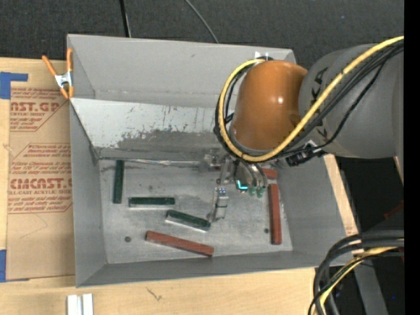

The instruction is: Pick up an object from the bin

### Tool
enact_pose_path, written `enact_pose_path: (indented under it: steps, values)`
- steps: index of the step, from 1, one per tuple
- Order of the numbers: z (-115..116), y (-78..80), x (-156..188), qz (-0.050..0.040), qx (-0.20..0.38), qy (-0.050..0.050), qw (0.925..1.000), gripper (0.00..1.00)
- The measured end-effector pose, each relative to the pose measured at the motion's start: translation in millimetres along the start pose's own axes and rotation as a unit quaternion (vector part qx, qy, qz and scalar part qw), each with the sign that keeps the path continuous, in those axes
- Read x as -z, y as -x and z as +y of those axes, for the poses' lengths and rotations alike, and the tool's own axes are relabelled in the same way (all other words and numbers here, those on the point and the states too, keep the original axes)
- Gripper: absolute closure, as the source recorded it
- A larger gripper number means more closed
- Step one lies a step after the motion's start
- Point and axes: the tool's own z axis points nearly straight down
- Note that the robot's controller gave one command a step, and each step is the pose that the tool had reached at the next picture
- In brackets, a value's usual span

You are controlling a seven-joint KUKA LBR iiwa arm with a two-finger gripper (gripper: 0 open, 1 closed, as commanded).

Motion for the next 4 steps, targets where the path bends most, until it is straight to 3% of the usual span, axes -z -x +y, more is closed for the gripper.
enact_pose_path:
  steps: [1, 2, 3, 4]
  values:
    - [-0.3, 1.8, 4.2, -0.0039, 0.0, 0.0, 1.0, 0.0]
    - [11.4, -35.7, -104.6, -0.0023, -0.11, 0.0, 0.9939, 1.0]
    - [11.0, -35.2, -104.4, -0.0028, -0.111, 0.0, 0.9938, 0.0]
    - [10.9, -35.4, -104.4, -0.0026, -0.111, 0.001, 0.9938, 1.0]
